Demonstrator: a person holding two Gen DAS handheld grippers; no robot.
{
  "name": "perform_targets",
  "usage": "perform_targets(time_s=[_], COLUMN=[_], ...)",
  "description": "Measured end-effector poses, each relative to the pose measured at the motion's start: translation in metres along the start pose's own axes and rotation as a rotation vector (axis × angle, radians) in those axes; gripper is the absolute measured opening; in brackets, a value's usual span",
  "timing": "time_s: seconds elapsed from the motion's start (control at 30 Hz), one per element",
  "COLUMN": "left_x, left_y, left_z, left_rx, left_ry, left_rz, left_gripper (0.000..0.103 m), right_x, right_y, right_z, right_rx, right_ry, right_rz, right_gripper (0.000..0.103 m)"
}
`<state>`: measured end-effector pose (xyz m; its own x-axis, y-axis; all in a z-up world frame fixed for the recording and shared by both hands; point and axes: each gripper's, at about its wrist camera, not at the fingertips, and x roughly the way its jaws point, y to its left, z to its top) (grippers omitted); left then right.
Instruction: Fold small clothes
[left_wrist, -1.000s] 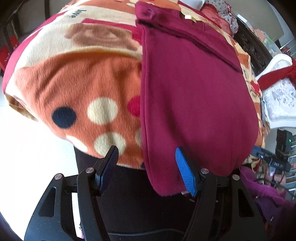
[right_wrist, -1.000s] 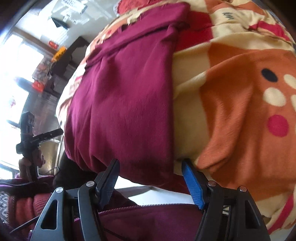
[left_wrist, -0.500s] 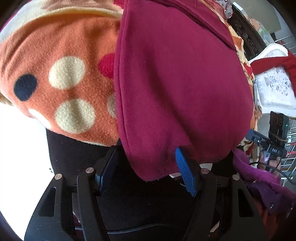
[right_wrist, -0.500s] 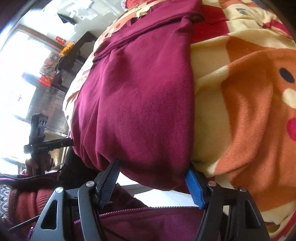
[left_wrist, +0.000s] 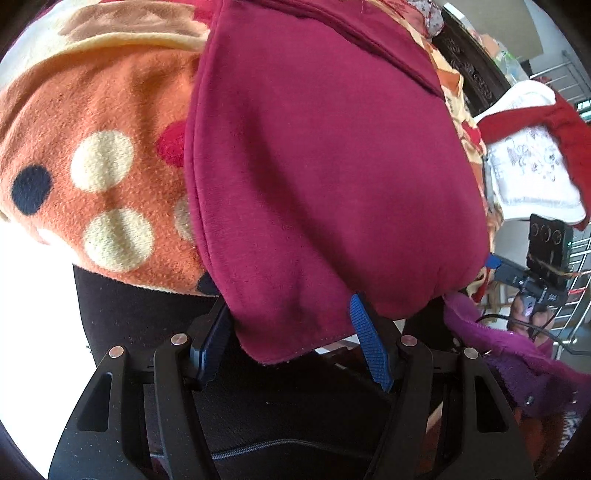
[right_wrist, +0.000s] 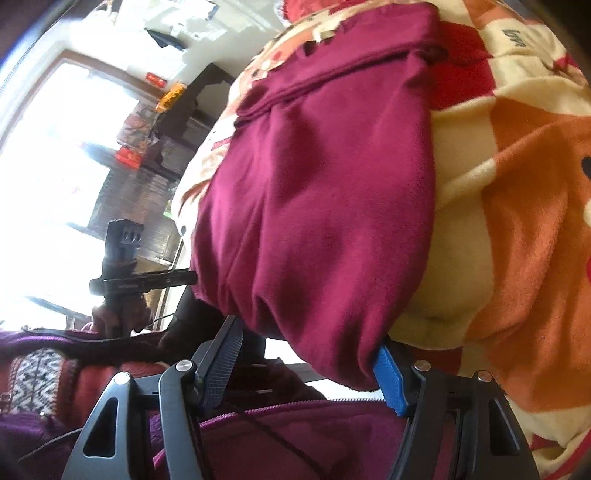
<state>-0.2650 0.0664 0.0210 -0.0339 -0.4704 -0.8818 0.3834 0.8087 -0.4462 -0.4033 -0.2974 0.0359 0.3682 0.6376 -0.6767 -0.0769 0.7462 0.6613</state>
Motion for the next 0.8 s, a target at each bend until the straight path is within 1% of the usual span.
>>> perform_targets(time_s=[0.07,0.2,0.33,0.4,0.43,0.47,0.5,0.53,0.57,0.6,0.63,0.73,0.8], left_x=[0.005,0.009,0.011,0.010,0.008,0.008,0.007,0.007,0.006,0.005,0.003,-0.007,-0.019], left_y=[0.003,0.006,0.006,0.006,0.004,0.001,-0.002,-0.003,-0.003,-0.002,-0.001,-0.001,-0.007], left_z=[0.001,0.002,0.003,0.002,0.001,0.000,-0.001,-0.002,-0.002,-0.001,-0.001,-0.001,0.003], left_rx=[-0.020,-0.041,-0.046,-0.040,-0.024,-0.007,0.011,0.023,0.027,0.025,0.025,0.042,0.077], left_ry=[0.007,0.011,0.008,-0.001,-0.008,-0.015,-0.022,-0.029,-0.035,-0.042,-0.050,-0.080,-0.115], left_rz=[0.000,-0.007,-0.010,-0.012,-0.013,-0.009,0.000,0.006,0.009,0.013,0.014,0.000,-0.022], left_gripper=[0.064,0.064,0.064,0.058,0.049,0.044,0.041,0.034,0.026,0.023,0.016,0.011,0.011], right_x=[0.001,0.014,0.011,0.010,0.009,0.010,0.010,0.011,0.010,0.009,0.008,0.004,0.000], right_y=[-0.004,-0.014,-0.002,0.006,0.008,0.012,0.015,0.015,0.017,0.017,0.018,0.019,0.023], right_z=[-0.001,-0.005,-0.007,-0.006,-0.005,-0.006,-0.005,-0.004,-0.004,-0.004,-0.003,-0.002,0.000], right_rx=[0.008,0.043,-0.010,-0.041,-0.050,-0.058,-0.071,-0.076,-0.081,-0.082,-0.084,-0.096,-0.113], right_ry=[-0.001,0.017,-0.009,-0.007,-0.005,-0.004,0.001,0.002,-0.001,-0.006,-0.014,-0.026,-0.050], right_rz=[0.006,-0.042,-0.048,-0.063,-0.068,-0.078,-0.093,-0.103,-0.109,-0.110,-0.111,-0.117,-0.115], right_gripper=[0.066,0.066,0.066,0.066,0.065,0.057,0.051,0.049,0.043,0.035,0.033,0.029,0.024])
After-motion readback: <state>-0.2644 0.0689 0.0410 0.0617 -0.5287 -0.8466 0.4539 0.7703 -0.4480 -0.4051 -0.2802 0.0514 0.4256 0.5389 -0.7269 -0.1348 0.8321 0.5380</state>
